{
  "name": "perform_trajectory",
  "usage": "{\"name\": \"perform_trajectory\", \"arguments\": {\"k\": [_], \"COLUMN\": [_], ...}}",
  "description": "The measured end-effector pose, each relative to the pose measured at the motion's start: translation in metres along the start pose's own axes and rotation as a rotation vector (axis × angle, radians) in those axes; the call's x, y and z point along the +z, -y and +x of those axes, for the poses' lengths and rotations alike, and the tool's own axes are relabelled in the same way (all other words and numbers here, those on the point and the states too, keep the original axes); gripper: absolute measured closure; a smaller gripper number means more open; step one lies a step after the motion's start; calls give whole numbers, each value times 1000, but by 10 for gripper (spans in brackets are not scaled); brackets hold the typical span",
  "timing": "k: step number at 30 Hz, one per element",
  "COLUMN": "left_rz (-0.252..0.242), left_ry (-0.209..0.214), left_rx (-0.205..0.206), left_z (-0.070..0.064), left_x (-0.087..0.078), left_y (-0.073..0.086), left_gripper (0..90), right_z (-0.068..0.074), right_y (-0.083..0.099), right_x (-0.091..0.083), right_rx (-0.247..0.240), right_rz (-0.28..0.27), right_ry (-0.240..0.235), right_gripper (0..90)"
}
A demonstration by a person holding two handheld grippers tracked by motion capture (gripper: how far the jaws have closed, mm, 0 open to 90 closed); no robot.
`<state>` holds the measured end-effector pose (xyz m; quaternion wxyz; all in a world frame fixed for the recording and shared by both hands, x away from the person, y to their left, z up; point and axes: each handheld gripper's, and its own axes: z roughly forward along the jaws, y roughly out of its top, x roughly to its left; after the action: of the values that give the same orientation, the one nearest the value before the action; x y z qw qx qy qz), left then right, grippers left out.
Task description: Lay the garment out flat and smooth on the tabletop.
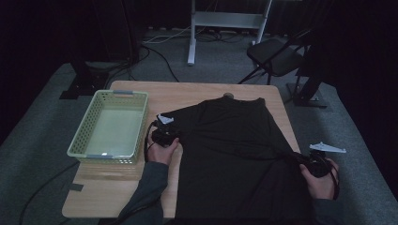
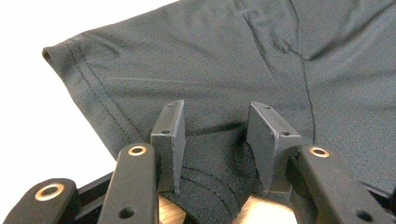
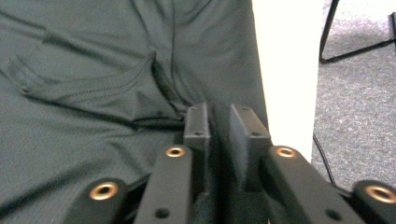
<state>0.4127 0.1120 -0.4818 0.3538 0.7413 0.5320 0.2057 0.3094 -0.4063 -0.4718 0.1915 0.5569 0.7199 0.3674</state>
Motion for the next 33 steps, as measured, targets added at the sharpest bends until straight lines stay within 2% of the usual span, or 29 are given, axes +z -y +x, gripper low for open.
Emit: {"name": "perform_trajectory", "arguments": {"k": [3, 12, 16, 19, 21, 23, 30, 31, 33], "left_rz": [-5, -4, -4, -4, -4, -4, -5, -5, -5], "left_ry": [2, 7, 6, 2, -1, -2, 3, 2, 2], "left_rx": [-9, -16, -15, -12, -11, -10, -12, -12, -12], "left_z": [2, 4, 4, 3, 3, 3, 3, 3, 3], "left_x": [-2, -3, -3, -3, -3, -3, -3, -3, -3], "left_y": [2, 2, 3, 3, 3, 3, 3, 3, 3], "left_gripper": [582, 580, 580, 579, 579, 579, 578, 579, 579], "right_z": [0, 5, 8, 10, 13, 17, 26, 27, 25], "right_y": [-2, -8, -12, -12, -9, -6, 0, 0, -1], "right_x": [-1, 0, 4, 12, 16, 18, 18, 17, 16], "right_rx": [7, 18, 22, 27, 13, -22, -93, -96, -96], "right_rz": [-14, -57, -48, -19, 8, 27, 55, 59, 69], "right_ry": [6, 8, 8, 17, 24, 24, 57, 58, 51], "right_gripper": [712, 672, 652, 633, 618, 606, 581, 607, 716]}}
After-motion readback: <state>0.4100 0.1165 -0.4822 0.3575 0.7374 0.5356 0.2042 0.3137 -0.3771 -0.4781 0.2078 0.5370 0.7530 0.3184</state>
